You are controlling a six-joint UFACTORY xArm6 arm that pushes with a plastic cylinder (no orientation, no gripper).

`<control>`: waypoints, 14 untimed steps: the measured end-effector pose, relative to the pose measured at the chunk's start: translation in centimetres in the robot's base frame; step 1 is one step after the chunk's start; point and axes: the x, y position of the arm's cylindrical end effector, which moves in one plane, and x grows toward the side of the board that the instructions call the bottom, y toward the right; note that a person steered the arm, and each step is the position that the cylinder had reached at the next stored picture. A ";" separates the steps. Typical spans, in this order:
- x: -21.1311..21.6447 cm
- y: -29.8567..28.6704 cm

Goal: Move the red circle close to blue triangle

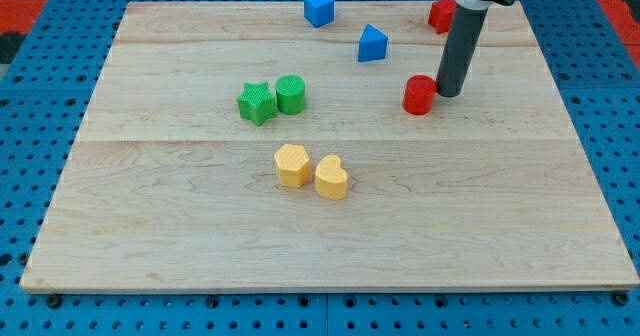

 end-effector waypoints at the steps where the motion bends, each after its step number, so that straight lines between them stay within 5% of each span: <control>1: 5.0 0.9; 2: 5.6 -1.8; 4: -0.9 -2.8; 6: -0.7 -7.1; 9: -5.9 -4.0; 14: -10.2 -10.8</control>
